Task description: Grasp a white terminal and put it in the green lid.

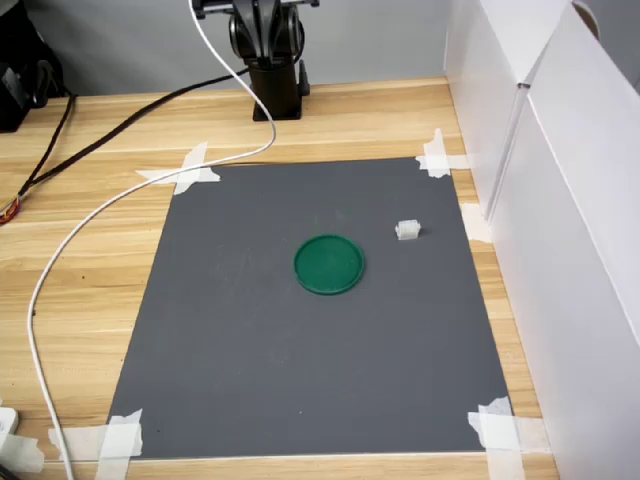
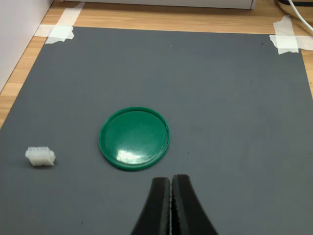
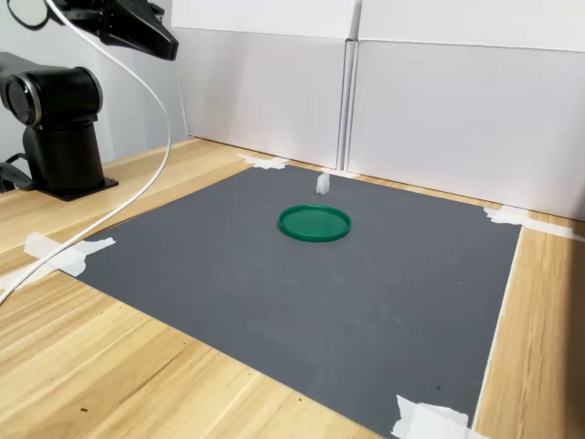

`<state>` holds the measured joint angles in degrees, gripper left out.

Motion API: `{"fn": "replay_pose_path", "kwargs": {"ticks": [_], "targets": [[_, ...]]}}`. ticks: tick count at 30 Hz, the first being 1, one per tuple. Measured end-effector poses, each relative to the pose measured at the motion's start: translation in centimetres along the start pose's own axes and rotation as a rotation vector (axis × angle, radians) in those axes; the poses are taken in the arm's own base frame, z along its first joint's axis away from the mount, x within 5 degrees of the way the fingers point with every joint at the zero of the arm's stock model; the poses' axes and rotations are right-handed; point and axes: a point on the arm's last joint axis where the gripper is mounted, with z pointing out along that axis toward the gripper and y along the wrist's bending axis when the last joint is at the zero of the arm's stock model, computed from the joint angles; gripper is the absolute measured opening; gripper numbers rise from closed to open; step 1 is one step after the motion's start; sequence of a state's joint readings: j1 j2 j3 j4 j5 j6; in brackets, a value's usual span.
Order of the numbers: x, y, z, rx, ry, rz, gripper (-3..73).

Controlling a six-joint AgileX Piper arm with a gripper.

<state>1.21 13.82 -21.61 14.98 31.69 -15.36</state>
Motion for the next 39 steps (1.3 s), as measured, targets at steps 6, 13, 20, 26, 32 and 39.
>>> {"fn": "replay_pose_path", "kwargs": {"ticks": [6,13,20,26,32,39], "targets": [[-2.8,-0.4,2.0,-0.004,0.086,-0.01,-1.6],[-5.1,-0.9,5.0,-0.02,0.184,-0.104,-1.6],[-6.9,-1.4,8.6,-0.05,0.291,-0.183,-1.6],[-8.2,-1.6,11.1,-0.112,0.418,-0.23,-1.6],[-9.6,-1.8,13.5,-0.177,0.495,-0.285,-1.6],[-10.8,-0.6,15.7,-0.287,0.535,-0.421,-1.6]]}}
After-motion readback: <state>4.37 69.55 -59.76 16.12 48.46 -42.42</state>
